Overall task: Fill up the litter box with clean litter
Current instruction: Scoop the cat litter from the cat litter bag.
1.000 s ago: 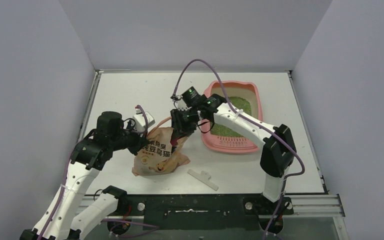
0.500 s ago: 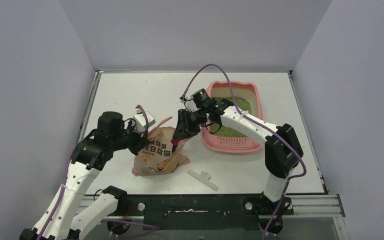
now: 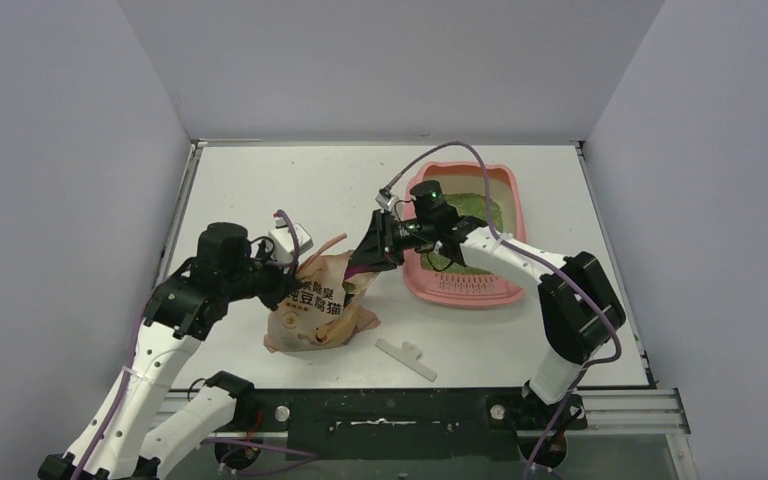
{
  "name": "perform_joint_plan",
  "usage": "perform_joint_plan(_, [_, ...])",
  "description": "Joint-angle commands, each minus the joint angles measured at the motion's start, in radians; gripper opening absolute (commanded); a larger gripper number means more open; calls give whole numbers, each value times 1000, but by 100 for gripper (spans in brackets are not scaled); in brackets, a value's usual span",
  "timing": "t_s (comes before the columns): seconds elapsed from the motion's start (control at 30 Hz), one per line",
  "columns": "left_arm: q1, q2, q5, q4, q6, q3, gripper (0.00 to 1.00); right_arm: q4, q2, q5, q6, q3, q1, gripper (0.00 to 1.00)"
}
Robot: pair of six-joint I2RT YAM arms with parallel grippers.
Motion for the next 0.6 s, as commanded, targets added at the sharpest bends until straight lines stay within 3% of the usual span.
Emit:
perform_joint_plan(0.0, [-15,-7,40,103,-18,34,0,366,-68,-117,208,-69,-39,0])
perform_joint_plan(0.3, [-22,4,34,106,-13,35,0,988,-39,-159,658,-243,-107,0])
perform_joint_plan(0.4, [-21,3,33,108,-13,33,0,1036,-41,-152,688,-270,-120,0])
perform_joint_plan(0.57, [-22,0,25,106,-10,28,0,970,-58,-149,630,-295,-133,0])
